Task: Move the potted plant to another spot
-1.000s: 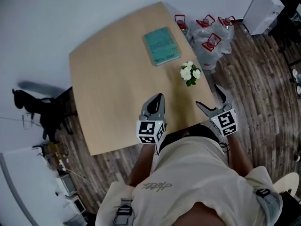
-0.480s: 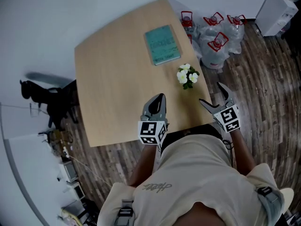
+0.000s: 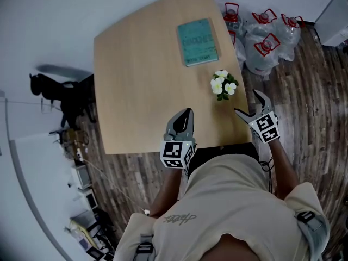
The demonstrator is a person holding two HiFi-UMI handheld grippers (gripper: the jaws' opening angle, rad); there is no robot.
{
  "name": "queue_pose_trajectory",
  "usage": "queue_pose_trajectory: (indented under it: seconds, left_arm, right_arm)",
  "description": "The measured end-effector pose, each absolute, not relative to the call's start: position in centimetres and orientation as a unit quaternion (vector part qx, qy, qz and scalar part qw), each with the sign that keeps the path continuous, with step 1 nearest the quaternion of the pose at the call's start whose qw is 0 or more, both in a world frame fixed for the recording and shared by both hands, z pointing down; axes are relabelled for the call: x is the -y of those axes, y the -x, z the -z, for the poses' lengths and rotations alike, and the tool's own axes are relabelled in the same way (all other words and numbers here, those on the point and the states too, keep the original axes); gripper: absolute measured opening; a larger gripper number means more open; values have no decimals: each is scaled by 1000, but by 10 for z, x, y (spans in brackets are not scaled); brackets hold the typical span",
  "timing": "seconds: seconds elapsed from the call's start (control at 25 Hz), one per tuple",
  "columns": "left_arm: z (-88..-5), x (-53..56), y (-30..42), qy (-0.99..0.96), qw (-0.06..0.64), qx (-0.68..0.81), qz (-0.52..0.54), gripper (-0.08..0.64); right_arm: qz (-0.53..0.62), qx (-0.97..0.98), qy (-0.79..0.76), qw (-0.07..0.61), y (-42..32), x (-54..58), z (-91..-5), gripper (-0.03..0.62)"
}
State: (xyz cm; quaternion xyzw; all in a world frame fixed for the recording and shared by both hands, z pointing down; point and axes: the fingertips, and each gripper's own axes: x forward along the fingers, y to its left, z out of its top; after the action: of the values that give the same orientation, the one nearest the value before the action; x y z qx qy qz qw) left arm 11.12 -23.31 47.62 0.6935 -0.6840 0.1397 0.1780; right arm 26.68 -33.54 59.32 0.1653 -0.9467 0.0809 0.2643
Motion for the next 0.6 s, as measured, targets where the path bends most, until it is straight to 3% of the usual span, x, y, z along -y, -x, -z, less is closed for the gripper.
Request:
queue_pose_trajectory:
  seconds: [0.6]
  left_arm:
    - [-499, 222, -98, -643, 240, 717, -124, 15]
  right_arm:
    - [-19, 934, -76, 350, -233, 350, -661, 448]
